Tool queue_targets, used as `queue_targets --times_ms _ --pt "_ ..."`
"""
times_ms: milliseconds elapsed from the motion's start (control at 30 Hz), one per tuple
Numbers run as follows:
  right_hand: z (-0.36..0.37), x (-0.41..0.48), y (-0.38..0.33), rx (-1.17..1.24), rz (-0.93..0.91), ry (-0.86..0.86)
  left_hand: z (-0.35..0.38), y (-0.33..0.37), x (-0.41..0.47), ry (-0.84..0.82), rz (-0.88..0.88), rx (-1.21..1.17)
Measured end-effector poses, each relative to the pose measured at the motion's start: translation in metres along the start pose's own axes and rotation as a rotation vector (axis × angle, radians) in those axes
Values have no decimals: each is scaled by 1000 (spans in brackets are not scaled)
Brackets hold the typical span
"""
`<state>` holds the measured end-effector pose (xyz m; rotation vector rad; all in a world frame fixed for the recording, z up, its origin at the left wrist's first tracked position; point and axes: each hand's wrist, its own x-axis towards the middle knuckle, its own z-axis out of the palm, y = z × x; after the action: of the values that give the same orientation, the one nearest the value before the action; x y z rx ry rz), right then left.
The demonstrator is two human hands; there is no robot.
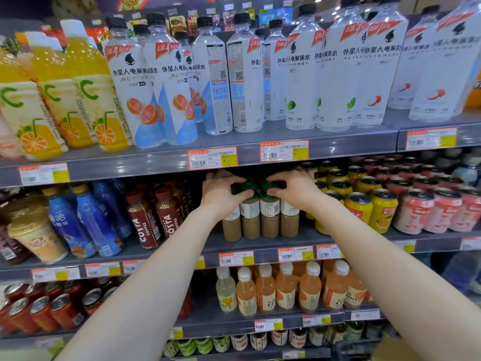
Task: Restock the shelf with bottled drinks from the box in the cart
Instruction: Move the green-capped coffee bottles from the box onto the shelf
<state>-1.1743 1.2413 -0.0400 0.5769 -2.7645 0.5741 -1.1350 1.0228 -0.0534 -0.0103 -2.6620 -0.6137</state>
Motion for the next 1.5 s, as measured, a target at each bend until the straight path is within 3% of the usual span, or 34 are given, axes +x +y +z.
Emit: queue_targets --times_ms 367,1067,1500 --pt "-3 11 1 -34 -22 -55 -10 10 10 -137 -22 49" --pt "0 14 12 142 -34 -47 -4 2 12 -92 -28 -174" --pt "4 11 14 183 -44 5 -9 5 10 -92 -50 -107"
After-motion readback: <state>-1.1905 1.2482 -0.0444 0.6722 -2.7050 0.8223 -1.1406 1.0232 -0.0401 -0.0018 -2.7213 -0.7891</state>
